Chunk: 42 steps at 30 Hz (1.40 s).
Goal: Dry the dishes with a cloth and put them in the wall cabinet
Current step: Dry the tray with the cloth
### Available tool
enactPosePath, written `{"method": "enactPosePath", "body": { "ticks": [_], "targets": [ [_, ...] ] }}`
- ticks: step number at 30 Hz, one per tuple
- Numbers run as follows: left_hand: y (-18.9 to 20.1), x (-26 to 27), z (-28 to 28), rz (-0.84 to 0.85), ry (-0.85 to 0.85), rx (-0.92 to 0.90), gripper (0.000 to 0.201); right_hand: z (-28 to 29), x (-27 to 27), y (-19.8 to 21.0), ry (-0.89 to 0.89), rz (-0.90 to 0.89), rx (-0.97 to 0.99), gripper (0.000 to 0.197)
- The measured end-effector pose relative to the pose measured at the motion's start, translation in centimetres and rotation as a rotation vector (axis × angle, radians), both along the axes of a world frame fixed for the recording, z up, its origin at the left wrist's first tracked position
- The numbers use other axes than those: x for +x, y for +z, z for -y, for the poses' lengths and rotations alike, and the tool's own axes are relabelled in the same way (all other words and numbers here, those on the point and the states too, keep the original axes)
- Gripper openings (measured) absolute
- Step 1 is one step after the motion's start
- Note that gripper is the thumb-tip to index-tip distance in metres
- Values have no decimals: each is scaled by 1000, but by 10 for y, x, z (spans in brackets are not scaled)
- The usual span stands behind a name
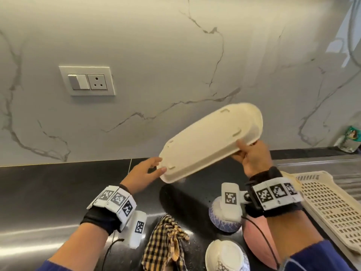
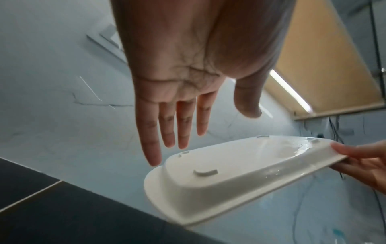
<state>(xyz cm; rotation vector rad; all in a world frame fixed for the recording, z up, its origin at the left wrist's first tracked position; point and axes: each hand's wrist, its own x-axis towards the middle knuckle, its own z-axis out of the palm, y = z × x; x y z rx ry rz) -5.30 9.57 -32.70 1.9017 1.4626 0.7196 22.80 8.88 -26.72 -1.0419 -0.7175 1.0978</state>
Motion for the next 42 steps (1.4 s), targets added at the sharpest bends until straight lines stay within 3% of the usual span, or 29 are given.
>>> {"method": "enactPosePath", "body": {
  "ticks": [2, 5, 8, 11, 16, 19, 22, 25, 27, 29, 31, 35, 39, 42],
  "targets": [
    [21, 4, 21, 263, 77, 14, 45, 24, -9, 32, 70, 112, 162, 24],
    [53, 12, 64, 633, 94, 21, 87, 56, -31, 55, 146, 441, 356, 21],
    [68, 16, 108, 899, 70, 29, 101, 87, -60, 44, 131, 892, 600, 9],
    [66, 16, 151, 1067, 8, -1, 110, 120, -84, 22, 64, 1306, 861, 29],
    [41, 13, 216, 1336, -31, -106, 112, 159, -104, -25, 152, 1546, 1072, 15],
    [32, 12, 235, 1472, 252, -161, 106, 172, -110, -44, 244, 1603, 1160, 15],
    [19, 4, 242, 1564, 538, -101, 66, 179, -124, -50, 276, 1585, 1199, 23],
    [11, -12, 240, 1586, 586, -52, 47, 176, -135, -54, 305, 1568, 1004, 26],
    [7, -28, 237, 1591, 585, -42, 41, 168, -130, -66, 249, 1491, 709, 33],
    [2, -48, 234, 1626, 581, -38, 37, 159, -121, -79, 304, 1395, 397, 36],
    [-3, -65, 231, 1626, 586, -23, 36, 154, -115, -93, 411, 1480, 180, 31],
    [-10, -92, 222, 1611, 546, 19, 35, 153, -135, -125, 603, 1597, 49, 44],
    [-16, -105, 212, 1608, 532, -39, 47, 148, -155, -142, 642, 1712, -136, 69],
    [-23, -114, 207, 1608, 529, -49, 41, 144, -162, -148, 676, 1743, -247, 74]
  ]
}}
